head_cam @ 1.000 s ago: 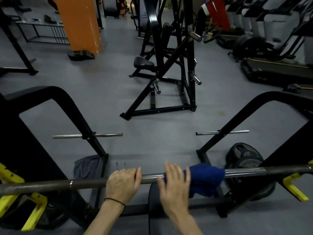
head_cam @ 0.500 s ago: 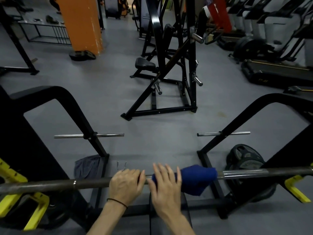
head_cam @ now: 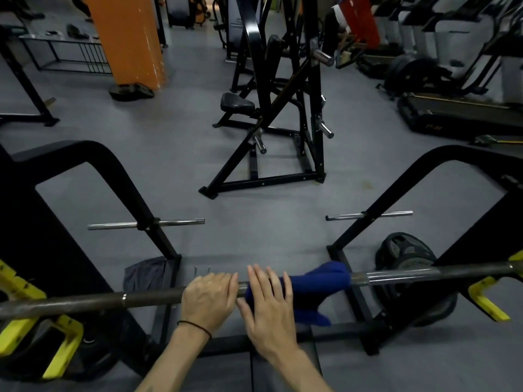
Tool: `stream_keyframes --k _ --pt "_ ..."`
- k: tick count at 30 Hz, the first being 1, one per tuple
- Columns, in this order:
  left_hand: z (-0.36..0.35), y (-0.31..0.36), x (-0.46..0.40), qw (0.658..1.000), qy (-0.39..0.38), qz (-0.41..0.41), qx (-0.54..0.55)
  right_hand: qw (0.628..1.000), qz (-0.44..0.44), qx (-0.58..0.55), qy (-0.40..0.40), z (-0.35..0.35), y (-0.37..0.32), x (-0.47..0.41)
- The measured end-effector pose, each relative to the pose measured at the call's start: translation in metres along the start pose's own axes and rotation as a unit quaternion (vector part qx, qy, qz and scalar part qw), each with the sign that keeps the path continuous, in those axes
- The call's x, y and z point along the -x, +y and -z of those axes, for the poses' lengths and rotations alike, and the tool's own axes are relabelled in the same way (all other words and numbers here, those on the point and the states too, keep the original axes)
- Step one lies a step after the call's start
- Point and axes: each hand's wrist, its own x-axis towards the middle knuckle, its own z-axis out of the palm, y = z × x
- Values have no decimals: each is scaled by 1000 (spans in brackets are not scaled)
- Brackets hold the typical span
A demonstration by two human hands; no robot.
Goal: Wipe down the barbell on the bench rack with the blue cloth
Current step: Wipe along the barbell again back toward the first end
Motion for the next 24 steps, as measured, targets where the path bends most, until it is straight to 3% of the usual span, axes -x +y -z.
stream_keyframes --k 3,6,9,11,13,16,18,21,24 --pt "3 -9 9 999 -9 -28 19 998 53 10 -21 14 40 1" --pt "8 -21 20 999 -9 13 28 996 -76 -5 46 27 93 3" --pt "10 -21 20 999 -3 35 -8 976 -195 -27 88 21 78 -3" --pt "12 -18 14 999 12 36 -25 979 -180 -36 86 12 35 -8" --pt "15 -18 10 998 25 33 -36 994 -87 -40 52 2 3 -3" --pt "18 -19 8 999 26 15 -41 1000 19 -2 4 12 21 -2" --pt "16 -21 9 999 17 19 -46 1000 0 14 16 20 51 -2" --pt "11 -21 8 998 -5 31 -49 992 -111 -24 50 26 77 -2" --pt "8 -21 7 998 -28 40 -41 985 -159 -22 57 6 33 -5"
